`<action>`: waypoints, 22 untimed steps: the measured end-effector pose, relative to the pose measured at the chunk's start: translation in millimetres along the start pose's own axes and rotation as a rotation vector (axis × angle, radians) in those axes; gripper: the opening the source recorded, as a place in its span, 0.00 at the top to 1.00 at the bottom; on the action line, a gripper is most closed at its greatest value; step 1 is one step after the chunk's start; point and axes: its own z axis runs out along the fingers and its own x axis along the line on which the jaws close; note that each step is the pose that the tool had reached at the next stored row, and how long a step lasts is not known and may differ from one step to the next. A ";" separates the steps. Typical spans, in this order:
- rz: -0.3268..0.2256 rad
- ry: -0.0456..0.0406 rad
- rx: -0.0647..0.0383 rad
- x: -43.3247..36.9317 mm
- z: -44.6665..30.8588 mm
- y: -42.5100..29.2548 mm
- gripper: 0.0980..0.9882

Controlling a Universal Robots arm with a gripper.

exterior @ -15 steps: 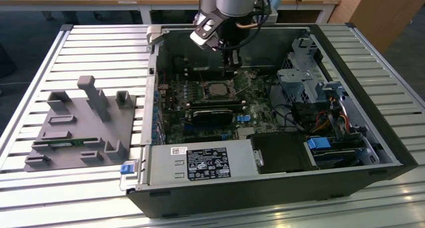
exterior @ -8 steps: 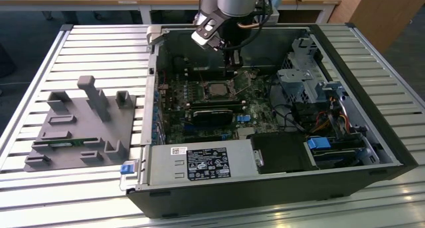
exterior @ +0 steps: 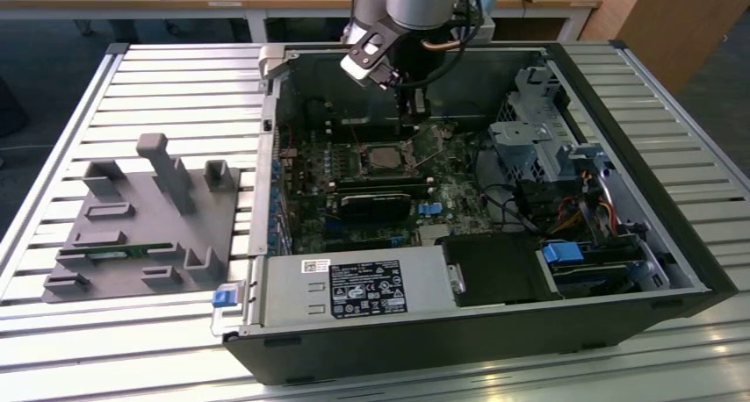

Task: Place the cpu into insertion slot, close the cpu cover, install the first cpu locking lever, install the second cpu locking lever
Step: 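Close the cpu cover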

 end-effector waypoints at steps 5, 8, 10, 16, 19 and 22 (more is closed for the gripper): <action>0.000 0.0000 0.000 -0.1 0.1 2.9 0.99; 0.000 0.0000 0.000 -0.1 0.1 4.2 0.99; 0.000 0.0000 0.000 -0.1 0.1 4.9 0.99; 0.000 0.0000 0.000 -0.1 0.2 6.9 0.99; 0.000 0.0000 0.000 -0.1 0.2 8.0 0.99; 0.000 0.0000 0.000 -0.1 0.2 9.3 0.99</action>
